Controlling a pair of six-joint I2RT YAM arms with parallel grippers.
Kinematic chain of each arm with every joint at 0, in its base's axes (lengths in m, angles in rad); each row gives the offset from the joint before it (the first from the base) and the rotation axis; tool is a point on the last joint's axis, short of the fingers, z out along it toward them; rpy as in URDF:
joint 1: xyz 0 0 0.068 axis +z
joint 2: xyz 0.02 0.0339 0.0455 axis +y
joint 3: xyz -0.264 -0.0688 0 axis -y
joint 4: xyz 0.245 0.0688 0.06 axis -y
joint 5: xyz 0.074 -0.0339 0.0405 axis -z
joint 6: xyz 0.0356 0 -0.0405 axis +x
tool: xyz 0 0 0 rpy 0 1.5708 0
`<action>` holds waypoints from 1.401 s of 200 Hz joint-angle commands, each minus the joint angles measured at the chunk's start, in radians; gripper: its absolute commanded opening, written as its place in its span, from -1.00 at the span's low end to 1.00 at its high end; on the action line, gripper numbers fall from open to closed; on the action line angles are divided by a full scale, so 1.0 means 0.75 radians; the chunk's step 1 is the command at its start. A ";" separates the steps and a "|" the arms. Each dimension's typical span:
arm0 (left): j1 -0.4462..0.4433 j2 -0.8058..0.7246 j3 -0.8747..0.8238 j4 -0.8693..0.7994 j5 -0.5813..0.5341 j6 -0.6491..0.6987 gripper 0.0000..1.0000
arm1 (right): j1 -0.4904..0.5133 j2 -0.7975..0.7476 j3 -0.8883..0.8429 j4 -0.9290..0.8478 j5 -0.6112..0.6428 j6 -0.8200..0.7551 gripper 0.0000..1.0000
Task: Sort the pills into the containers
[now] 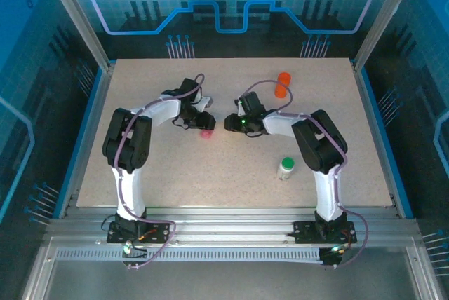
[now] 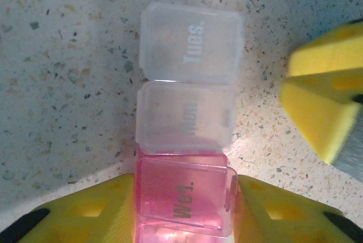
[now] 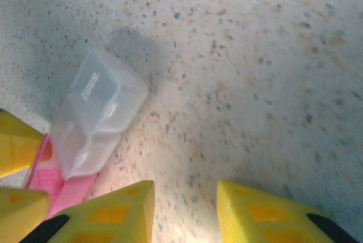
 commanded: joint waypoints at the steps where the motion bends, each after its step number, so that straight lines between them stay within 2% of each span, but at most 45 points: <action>1: 0.008 -0.076 -0.043 0.083 0.060 -0.043 -0.23 | -0.026 -0.139 -0.045 -0.109 0.023 -0.043 -0.27; 26: 0.008 -0.083 -0.055 0.119 0.041 -0.051 -0.36 | -0.055 -0.201 -0.069 -0.131 0.022 -0.067 -0.26; 92: -0.061 -0.135 -0.081 0.143 0.067 -0.005 -0.49 | -0.070 -0.240 -0.073 -0.146 -0.031 -0.098 -0.17; 158: -0.211 -0.041 0.007 0.066 0.054 0.147 -0.44 | -0.146 -0.317 -0.153 -0.176 -0.020 -0.158 -0.08; 185: -0.205 -0.009 0.056 0.051 -0.041 0.129 -0.47 | -0.159 -0.361 -0.191 -0.189 -0.021 -0.200 -0.10; 228: -0.188 -0.091 0.001 0.095 -0.240 0.088 -0.50 | -0.138 -0.341 -0.124 -0.265 -0.039 -0.293 -0.13; 280: -0.189 -0.206 -0.105 0.184 -0.262 0.083 -0.50 | -0.054 -0.201 0.111 -0.351 0.013 -0.358 -0.10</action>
